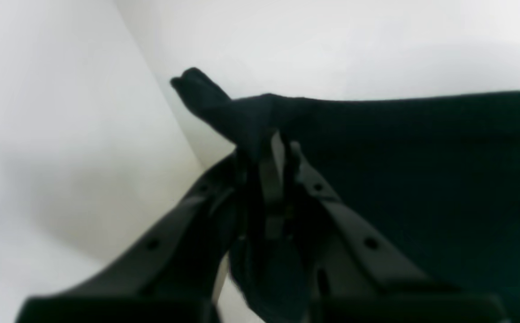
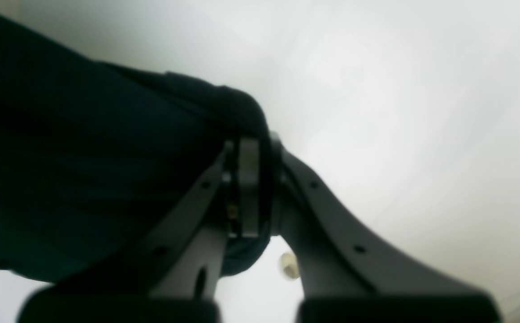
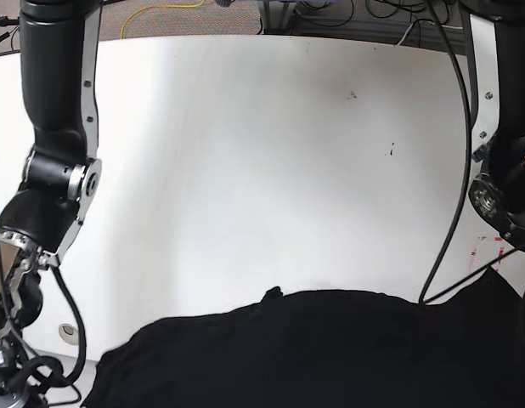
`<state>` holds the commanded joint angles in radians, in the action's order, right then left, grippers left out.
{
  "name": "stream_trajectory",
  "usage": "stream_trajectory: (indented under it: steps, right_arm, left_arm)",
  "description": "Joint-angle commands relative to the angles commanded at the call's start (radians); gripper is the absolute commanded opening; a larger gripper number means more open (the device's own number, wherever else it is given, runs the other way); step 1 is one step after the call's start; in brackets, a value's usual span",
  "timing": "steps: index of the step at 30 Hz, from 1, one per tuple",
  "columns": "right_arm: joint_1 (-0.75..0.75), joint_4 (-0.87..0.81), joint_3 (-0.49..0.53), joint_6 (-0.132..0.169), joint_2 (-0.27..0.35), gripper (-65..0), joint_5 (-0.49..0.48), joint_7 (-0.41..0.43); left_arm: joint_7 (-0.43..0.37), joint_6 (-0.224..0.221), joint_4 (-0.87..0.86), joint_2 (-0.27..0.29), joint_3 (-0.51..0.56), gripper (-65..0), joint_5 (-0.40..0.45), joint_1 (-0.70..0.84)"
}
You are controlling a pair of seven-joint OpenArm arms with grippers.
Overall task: Fold the T-shirt properly
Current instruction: 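Lift the shirt with both grippers and pull it away from the robot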
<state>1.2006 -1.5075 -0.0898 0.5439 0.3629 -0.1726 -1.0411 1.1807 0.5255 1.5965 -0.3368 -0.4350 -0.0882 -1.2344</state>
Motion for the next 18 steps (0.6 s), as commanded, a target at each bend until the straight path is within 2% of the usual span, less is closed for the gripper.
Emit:
stream_trajectory:
  steps: [3,7,15,18]
  right_arm:
    - [0.026,0.003,0.025,0.002,0.009,-65.0,0.0,0.0]
    - [0.023,0.002,0.034,0.026,0.017,-65.0,0.0,0.0]
    - [-0.069,0.0,0.025,0.026,0.02,-65.0,0.002,0.0]
    - [-0.121,-0.002,-0.014,0.026,0.02,-65.0,0.002,0.002]
  left_arm:
    - [-0.002,0.0,-0.029,-0.011,0.0,-65.0,-0.003,-0.011]
    - [-0.002,0.0,-0.037,-0.011,0.0,-65.0,-0.003,-0.008]
    - [-0.002,0.005,-0.029,-0.009,-0.003,-65.0,-0.005,0.074]
    - [-0.003,0.006,-0.029,-0.008,-0.003,-65.0,-0.006,0.11]
